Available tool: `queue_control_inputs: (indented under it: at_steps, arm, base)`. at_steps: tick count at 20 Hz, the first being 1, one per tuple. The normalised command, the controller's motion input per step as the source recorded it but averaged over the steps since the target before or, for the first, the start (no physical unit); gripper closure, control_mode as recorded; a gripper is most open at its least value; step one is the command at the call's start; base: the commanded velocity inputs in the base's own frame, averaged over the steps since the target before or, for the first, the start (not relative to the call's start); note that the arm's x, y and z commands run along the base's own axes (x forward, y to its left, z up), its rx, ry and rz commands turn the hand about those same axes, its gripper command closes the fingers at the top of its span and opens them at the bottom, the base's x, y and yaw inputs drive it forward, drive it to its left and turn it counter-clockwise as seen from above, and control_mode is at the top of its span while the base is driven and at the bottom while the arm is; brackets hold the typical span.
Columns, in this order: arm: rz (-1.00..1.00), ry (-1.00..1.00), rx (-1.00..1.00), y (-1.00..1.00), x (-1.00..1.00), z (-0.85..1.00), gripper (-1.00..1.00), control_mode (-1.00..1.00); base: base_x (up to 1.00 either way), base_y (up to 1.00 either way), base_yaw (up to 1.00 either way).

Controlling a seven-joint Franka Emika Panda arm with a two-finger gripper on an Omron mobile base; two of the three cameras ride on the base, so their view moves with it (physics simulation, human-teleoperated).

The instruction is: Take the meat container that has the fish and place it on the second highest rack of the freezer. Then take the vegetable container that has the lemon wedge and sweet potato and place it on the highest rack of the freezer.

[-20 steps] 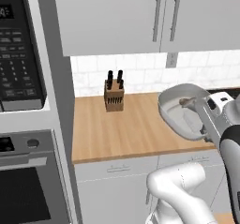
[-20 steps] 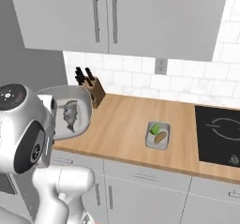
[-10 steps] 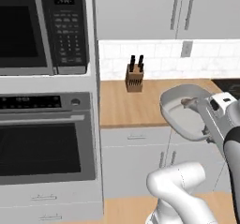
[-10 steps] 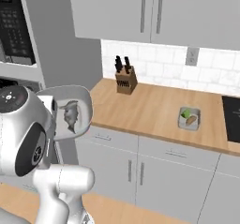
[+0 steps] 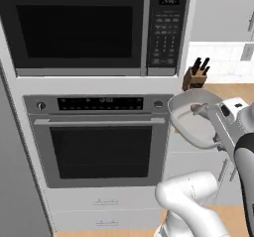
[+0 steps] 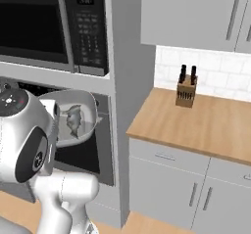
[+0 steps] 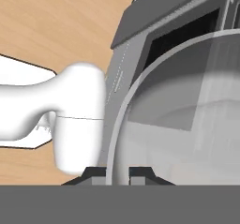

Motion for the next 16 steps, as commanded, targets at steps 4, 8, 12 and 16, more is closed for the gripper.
queue_control_inputs:
  at_steps: [4,8,12,16]
  arm:
    - [0.00,0.00,0.00,0.00,0.00,0.00,1.00,1.00]
    - [0.00,0.00,0.00,0.00,0.00,0.00,1.00,1.00]
    - [0.00,0.00,0.00,0.00,0.00,0.00,1.00,1.00]
    - [0.00,0.00,0.00,0.00,0.00,0.00,1.00,1.00]
  base:
    - [-0.43,1.00,0.00]
    - [-0.38,1.00,-0.01]
    - [-0.13,1.00,-0.11]
    - [0.00,1.00,-0.20]
